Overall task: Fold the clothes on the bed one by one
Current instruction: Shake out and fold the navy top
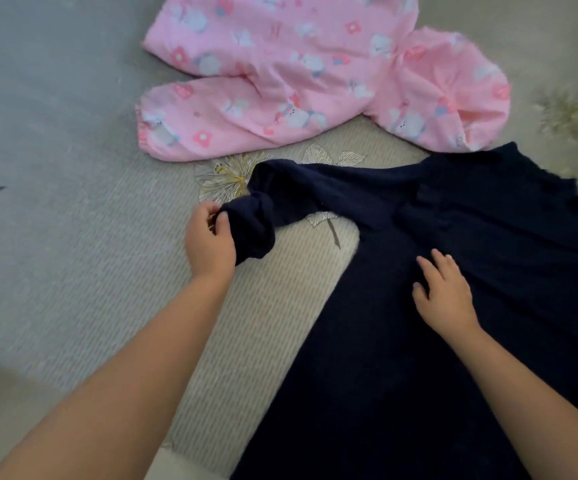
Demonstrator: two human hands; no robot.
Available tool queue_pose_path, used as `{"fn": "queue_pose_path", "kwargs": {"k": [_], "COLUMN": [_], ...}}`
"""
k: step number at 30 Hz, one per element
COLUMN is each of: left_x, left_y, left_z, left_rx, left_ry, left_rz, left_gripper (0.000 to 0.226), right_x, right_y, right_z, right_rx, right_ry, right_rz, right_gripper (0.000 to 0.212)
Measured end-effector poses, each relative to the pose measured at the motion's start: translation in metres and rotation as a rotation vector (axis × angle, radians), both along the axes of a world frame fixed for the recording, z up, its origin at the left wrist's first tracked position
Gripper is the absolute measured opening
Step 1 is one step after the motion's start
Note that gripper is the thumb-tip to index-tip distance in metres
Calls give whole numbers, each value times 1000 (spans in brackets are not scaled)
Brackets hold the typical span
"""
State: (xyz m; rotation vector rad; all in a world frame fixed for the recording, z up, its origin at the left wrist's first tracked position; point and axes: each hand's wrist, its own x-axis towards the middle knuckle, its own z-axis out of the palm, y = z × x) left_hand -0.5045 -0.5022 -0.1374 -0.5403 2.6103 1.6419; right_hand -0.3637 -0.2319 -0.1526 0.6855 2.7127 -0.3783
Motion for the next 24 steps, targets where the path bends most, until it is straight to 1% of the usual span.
{"fn": "queue_pose_path", "kwargs": {"k": [3, 5, 8, 10, 12, 14, 16, 18, 19, 21, 23, 24], "left_x": [-8, -4, 17, 46, 88, 127, 152, 157, 155, 145, 130, 121], "left_y": [52, 104, 198, 264, 321, 354, 361, 342, 329, 299, 274, 268], "left_z": [34, 54, 82, 93, 93, 81, 60, 38, 27, 9, -2, -4], "left_rx": [39, 61, 155, 176, 171, 129, 15, -186, -307, -530, -698, -754], "left_ry": [189, 295, 378, 369, 243, 110, 58, 64, 80, 113, 91, 74], "left_rz": [-233, -401, -666, -912, -1194, -1358, -1345, -1263, -1229, -1171, -1110, -1083], "left_gripper": [16, 17, 16, 15, 21, 35, 41, 40, 40, 42, 44, 45], "right_x": [18, 38, 81, 118, 159, 195, 220, 224, 220, 203, 178, 164], "right_y": [20, 46, 96, 135, 170, 194, 207, 208, 205, 194, 184, 184], "right_z": [17, 33, 55, 68, 74, 71, 62, 50, 45, 32, 19, 13], "right_rx": [-68, -90, -103, -91, -89, -95, -126, -170, -183, -169, -64, -8], "right_ry": [118, 184, 259, 291, 298, 291, 244, 226, 233, 256, 285, 290], "right_rz": [-64, -118, -258, -372, -486, -544, -566, -533, -495, -375, -277, -281], "right_gripper": [45, 43, 40, 38, 34, 30, 27, 28, 32, 48, 67, 72]}}
